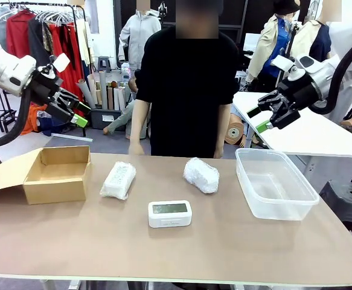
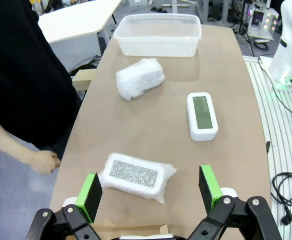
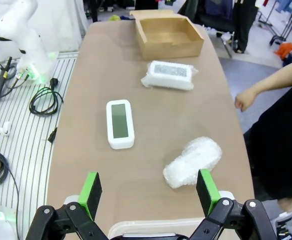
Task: Separate and place wrapped and unwrapped clocks.
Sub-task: Pick up the Digital clock indicated by the person.
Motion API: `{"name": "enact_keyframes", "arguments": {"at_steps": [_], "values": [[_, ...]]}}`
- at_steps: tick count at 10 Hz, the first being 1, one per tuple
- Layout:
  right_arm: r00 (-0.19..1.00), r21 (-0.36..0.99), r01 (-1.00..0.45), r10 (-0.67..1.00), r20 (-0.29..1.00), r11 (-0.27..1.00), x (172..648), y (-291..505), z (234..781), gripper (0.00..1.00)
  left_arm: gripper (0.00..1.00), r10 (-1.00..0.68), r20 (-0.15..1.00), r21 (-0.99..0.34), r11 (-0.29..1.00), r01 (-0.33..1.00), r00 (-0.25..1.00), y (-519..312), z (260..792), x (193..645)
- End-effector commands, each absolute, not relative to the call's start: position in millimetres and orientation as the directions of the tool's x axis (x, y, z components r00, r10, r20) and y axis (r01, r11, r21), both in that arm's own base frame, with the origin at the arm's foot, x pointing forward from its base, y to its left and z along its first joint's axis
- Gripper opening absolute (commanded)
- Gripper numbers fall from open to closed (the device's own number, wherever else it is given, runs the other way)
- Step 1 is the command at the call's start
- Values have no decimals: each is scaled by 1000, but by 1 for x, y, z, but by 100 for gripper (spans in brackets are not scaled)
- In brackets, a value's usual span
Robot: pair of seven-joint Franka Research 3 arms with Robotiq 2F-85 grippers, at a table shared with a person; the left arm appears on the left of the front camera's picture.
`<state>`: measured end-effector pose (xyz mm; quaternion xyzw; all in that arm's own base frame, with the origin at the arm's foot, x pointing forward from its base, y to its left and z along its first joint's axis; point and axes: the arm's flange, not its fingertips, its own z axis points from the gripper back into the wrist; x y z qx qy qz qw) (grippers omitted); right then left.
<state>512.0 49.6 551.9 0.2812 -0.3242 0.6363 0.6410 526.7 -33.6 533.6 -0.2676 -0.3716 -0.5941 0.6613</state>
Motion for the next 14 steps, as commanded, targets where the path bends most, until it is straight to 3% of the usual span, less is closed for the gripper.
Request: {"name": "enact_keyframes", "arguments": {"at_steps": [1, 14], "values": [[-22, -53, -998, 633, 774, 30, 512, 51, 552, 100, 100, -586, 810, 88, 153, 984, 18, -32, 534, 527], [-22, -53, -998, 633, 774, 30, 512, 51, 552, 100, 100, -586, 810, 88, 153, 984, 18, -32, 534, 527]]}}
